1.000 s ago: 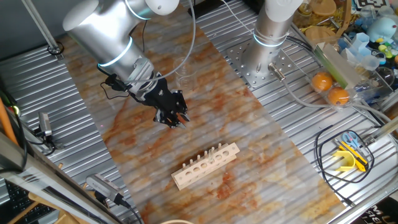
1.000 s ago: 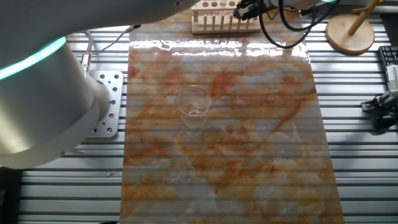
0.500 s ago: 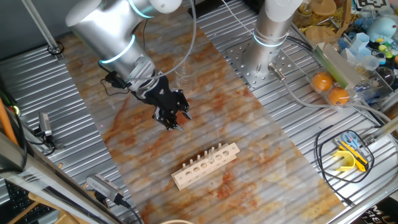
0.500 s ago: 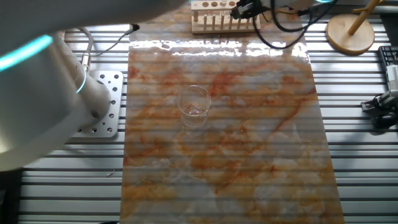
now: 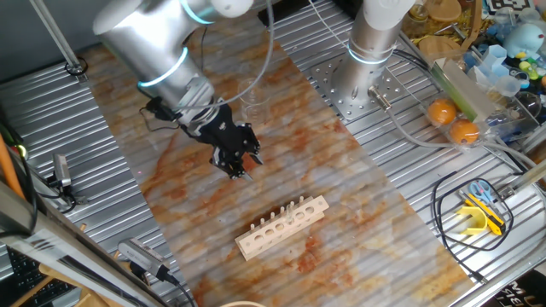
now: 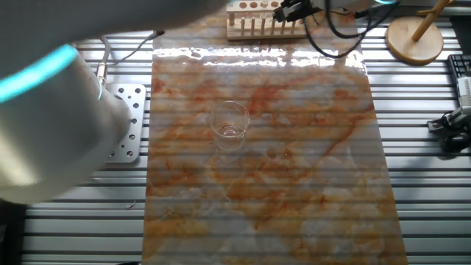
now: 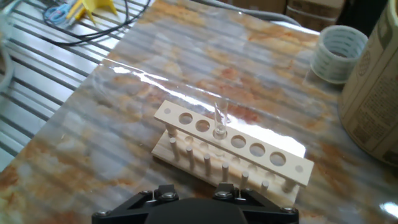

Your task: Pour out the test tube

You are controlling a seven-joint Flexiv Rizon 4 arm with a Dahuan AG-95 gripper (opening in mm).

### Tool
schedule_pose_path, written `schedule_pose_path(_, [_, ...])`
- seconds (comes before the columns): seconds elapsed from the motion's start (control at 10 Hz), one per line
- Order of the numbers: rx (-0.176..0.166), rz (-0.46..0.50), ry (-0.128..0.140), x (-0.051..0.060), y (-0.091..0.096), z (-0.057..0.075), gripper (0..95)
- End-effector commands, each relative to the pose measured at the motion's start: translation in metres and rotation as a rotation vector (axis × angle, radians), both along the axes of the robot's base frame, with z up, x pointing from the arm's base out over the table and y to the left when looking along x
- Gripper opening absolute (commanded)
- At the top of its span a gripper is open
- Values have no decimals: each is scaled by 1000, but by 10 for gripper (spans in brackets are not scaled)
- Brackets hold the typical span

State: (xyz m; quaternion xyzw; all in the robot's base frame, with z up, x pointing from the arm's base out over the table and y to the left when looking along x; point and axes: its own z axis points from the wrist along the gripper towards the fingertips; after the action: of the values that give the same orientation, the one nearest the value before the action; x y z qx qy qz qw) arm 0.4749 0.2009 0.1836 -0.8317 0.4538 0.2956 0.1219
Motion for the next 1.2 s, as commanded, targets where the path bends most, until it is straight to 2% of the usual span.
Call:
schedule_pose_path(0.1, [66, 82, 58, -1, 4, -3, 380])
schedule_pose_path(0.4, [97, 119, 66, 0, 6, -2, 380])
schedule_pose_path(0.8, [89, 99, 69, 0, 6, -2, 380])
schedule_pose_path(1.0, [102, 99, 68, 0, 9, 0, 380])
schedule_pose_path(1.1, [102, 72, 61, 0, 9, 0, 380])
schedule_pose_path(1.2, [84, 0, 26, 0, 9, 0, 380])
